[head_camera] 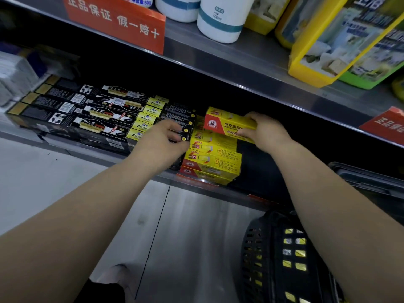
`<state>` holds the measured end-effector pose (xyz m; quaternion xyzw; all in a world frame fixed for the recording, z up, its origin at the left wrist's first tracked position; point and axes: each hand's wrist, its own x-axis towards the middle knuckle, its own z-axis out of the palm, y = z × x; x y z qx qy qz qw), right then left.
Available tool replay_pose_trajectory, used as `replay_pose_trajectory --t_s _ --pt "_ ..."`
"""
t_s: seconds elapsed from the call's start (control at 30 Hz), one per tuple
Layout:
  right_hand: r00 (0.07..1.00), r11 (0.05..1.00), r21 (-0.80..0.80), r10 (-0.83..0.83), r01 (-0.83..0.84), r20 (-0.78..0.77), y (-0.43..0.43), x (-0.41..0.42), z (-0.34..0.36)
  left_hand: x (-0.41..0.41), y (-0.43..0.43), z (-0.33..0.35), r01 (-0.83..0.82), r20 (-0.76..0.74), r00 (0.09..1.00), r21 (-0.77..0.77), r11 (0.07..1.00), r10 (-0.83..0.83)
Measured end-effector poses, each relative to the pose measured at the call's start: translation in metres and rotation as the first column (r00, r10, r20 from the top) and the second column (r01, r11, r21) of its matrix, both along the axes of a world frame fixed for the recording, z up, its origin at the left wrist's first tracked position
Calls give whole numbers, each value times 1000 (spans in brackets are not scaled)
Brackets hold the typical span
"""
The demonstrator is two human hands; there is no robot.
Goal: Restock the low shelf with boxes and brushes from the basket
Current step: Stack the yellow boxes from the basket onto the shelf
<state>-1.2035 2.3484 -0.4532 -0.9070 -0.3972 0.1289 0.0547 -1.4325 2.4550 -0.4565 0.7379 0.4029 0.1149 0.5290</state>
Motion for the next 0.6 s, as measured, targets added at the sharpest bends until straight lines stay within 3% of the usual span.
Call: replay_pose_trajectory --t_s 0.23,0.5,0.6 --pt "981 948 -297 61 -115 -185 12 -18 -39 3 -7 -1 109 -60 992 -19 994 -110" --pt "954 940 -340 -90 -14 -287 6 -21 -42 6 -17 6 193 -103 976 -2 981 -192" --pt "962 944 -328 -107 19 -250 9 -29 -30 11 -29 19 283 -131 952 23 959 -278"
